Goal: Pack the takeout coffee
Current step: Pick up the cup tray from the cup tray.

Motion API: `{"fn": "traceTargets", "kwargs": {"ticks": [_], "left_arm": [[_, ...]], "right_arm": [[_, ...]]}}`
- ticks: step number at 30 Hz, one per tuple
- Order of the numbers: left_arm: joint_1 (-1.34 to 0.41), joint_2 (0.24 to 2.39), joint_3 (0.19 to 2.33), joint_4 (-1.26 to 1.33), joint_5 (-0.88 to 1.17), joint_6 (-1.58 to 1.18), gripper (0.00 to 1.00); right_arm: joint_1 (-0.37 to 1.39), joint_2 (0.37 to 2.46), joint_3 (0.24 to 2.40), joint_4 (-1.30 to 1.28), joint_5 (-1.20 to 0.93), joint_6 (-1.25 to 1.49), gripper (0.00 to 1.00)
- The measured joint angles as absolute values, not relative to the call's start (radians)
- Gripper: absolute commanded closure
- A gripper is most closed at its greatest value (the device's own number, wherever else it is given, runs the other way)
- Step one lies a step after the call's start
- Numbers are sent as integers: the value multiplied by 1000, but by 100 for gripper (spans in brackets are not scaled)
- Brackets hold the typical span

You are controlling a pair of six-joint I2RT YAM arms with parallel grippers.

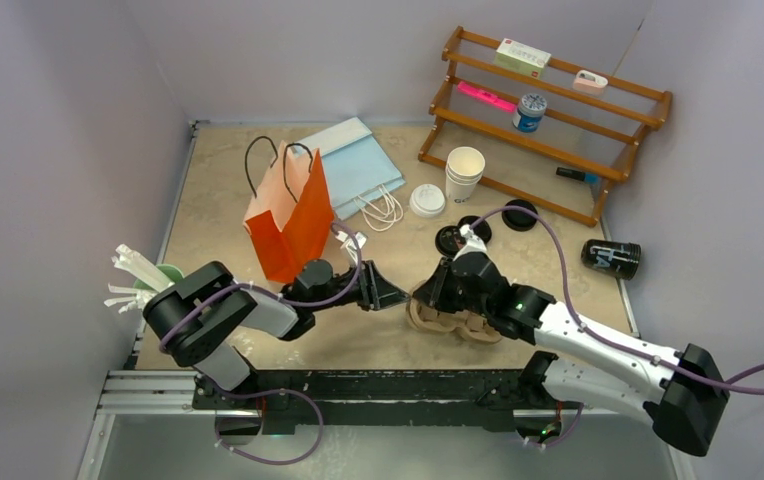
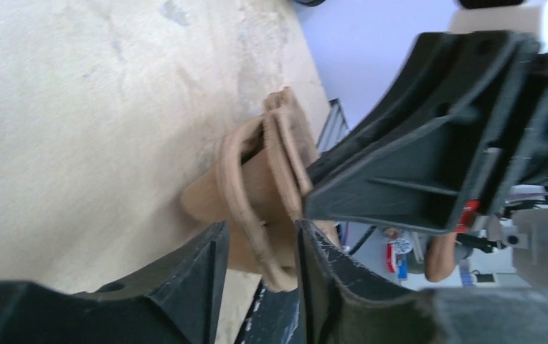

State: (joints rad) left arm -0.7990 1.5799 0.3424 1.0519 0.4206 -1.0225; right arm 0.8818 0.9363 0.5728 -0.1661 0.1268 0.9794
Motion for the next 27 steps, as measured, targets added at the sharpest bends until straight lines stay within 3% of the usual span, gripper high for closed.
{"fn": "traceTargets", "kwargs": {"ticks": [5, 15, 19, 27], "left_arm": [[-799, 1633, 334, 1218, 453, -1080, 58], [-799, 1699, 329, 1334, 492, -1127, 81], [-798, 1699, 327, 1333, 492, -1132, 94], [-797, 1699, 326, 1318, 491, -1132, 100]], "right_arm": [[883, 977, 572, -138, 112, 979, 85], [883, 981, 571, -120, 113, 980, 85], [882, 980, 571, -121, 115, 980, 84], [882, 976, 571, -130, 117, 979, 85]]}}
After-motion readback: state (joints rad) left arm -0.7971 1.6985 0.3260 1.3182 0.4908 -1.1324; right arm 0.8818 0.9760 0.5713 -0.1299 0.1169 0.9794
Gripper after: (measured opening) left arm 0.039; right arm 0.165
